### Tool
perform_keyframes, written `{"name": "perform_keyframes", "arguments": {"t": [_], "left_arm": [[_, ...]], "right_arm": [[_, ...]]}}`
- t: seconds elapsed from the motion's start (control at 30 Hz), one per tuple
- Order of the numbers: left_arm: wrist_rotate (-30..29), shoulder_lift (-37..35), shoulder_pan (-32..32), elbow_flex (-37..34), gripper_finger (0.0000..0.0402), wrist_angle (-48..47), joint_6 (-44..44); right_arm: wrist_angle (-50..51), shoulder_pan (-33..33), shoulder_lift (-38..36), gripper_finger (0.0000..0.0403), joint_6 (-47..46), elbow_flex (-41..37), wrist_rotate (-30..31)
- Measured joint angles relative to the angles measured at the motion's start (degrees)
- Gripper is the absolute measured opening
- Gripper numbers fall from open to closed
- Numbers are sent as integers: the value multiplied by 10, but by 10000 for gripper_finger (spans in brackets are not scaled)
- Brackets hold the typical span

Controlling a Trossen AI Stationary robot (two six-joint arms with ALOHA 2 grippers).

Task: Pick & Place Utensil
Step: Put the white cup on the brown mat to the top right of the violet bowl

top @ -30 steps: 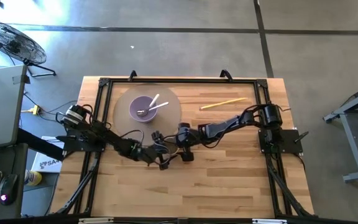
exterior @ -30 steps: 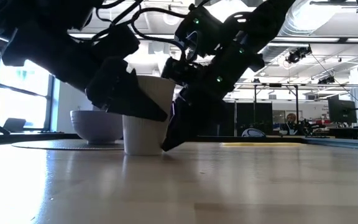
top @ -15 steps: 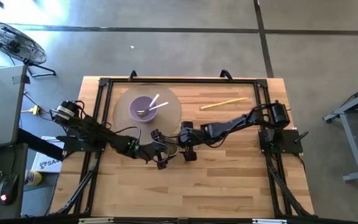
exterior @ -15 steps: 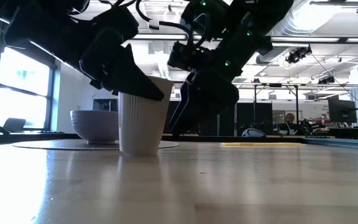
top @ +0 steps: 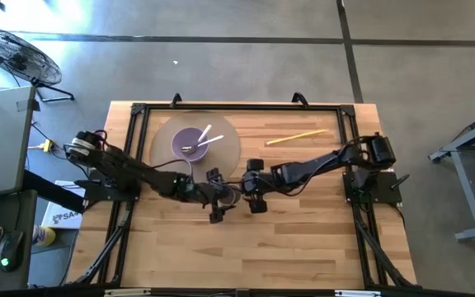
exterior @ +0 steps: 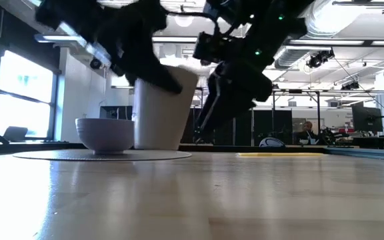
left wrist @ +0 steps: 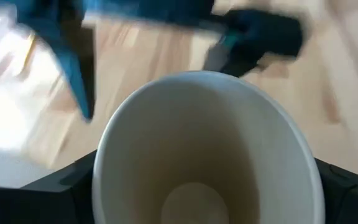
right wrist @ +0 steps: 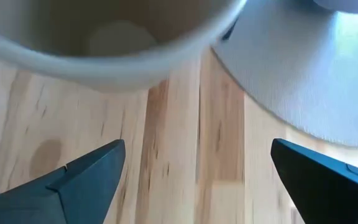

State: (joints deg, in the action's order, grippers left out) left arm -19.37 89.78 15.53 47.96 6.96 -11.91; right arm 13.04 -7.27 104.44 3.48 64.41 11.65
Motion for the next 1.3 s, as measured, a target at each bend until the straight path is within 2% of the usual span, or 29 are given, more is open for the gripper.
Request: {"name": "perform_keyframes", "arguments": {"t": [0.1,0.23,0.3,0.5,0.63,0.77,1.0,1.3], "left_arm": [[14,-22,-22,53,345,-111,28],[9,-56,-73,99,342,-196,70],[20,-76,-104,109,341,-184,88],[112,-121,-211,105,341,-206,137],[155,-125,-287,107,340,-196,167],[215,-123,-373,144,340,-194,192],[300,-70,-509,225,340,-190,237],[420,34,-640,250,340,-191,299]], "right_arm": [[1,-7,-4,397,-18,-9,10],[-9,-23,-5,397,-48,-37,51],[-7,-33,-5,397,-65,-56,62],[-22,-58,-25,397,-118,-103,108],[-53,-68,-50,397,-125,-129,137],[-83,-67,-76,397,-123,-148,142],[-156,-47,-96,397,-99,-170,145],[-165,-30,-96,397,-112,-170,135]]}}
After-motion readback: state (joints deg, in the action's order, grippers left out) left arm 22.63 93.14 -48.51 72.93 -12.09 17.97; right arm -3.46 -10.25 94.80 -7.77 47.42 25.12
